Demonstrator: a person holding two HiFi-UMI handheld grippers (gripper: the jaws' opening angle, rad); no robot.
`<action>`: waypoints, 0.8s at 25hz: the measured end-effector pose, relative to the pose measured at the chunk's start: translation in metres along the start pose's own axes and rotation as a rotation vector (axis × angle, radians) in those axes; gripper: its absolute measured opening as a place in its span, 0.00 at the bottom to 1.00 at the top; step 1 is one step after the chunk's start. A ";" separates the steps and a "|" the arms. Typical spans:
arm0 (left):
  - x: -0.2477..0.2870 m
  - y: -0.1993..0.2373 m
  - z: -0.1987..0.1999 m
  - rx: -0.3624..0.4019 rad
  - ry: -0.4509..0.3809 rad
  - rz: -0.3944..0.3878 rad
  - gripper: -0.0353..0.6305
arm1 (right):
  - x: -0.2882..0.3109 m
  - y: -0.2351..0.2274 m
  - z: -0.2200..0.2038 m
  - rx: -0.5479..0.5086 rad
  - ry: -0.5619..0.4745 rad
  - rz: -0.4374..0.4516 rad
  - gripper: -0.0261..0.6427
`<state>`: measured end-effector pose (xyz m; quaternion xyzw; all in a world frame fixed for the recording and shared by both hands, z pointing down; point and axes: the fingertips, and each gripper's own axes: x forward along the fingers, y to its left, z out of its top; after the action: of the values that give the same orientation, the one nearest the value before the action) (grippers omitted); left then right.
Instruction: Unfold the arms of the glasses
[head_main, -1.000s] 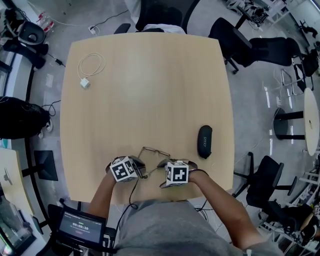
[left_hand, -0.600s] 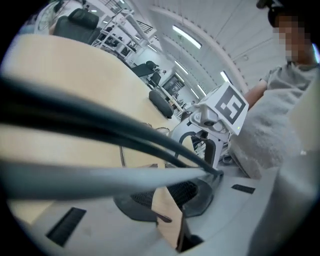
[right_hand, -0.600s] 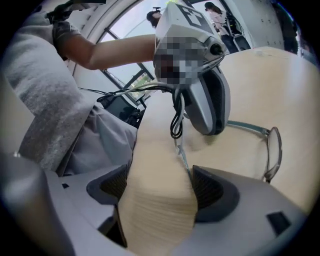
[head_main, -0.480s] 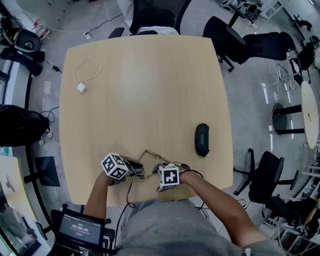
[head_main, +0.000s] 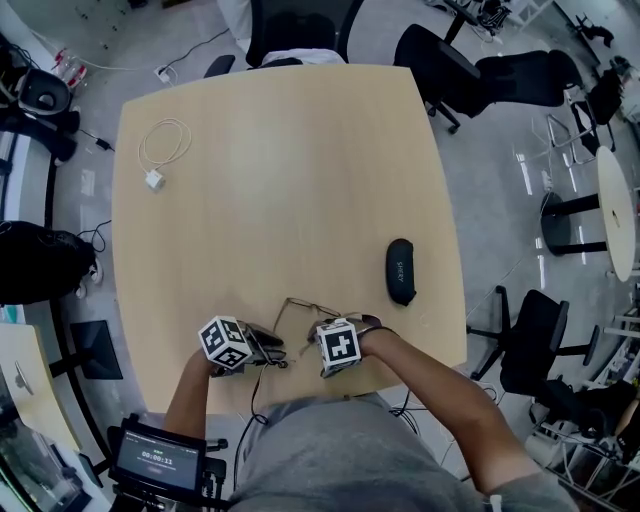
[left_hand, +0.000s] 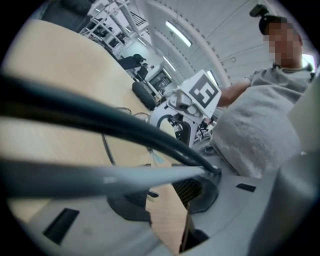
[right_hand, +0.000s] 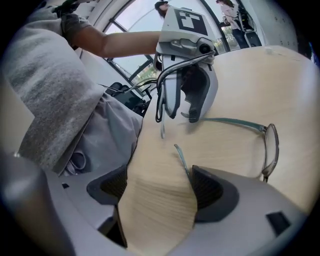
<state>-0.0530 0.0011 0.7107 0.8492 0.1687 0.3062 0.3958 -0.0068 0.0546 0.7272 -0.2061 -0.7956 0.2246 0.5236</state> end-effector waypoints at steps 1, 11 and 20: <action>-0.001 0.004 0.005 -0.019 -0.032 0.019 0.21 | 0.001 0.001 -0.001 -0.009 0.007 -0.004 0.65; -0.001 0.018 0.012 -0.111 -0.026 0.094 0.21 | 0.007 0.023 -0.031 -0.092 0.176 -0.026 0.65; 0.045 0.003 0.019 0.001 0.129 0.102 0.21 | 0.010 0.026 -0.039 -0.110 0.175 -0.049 0.65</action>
<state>-0.0067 0.0118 0.7208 0.8352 0.1507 0.3801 0.3677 0.0280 0.0863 0.7333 -0.2341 -0.7627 0.1488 0.5842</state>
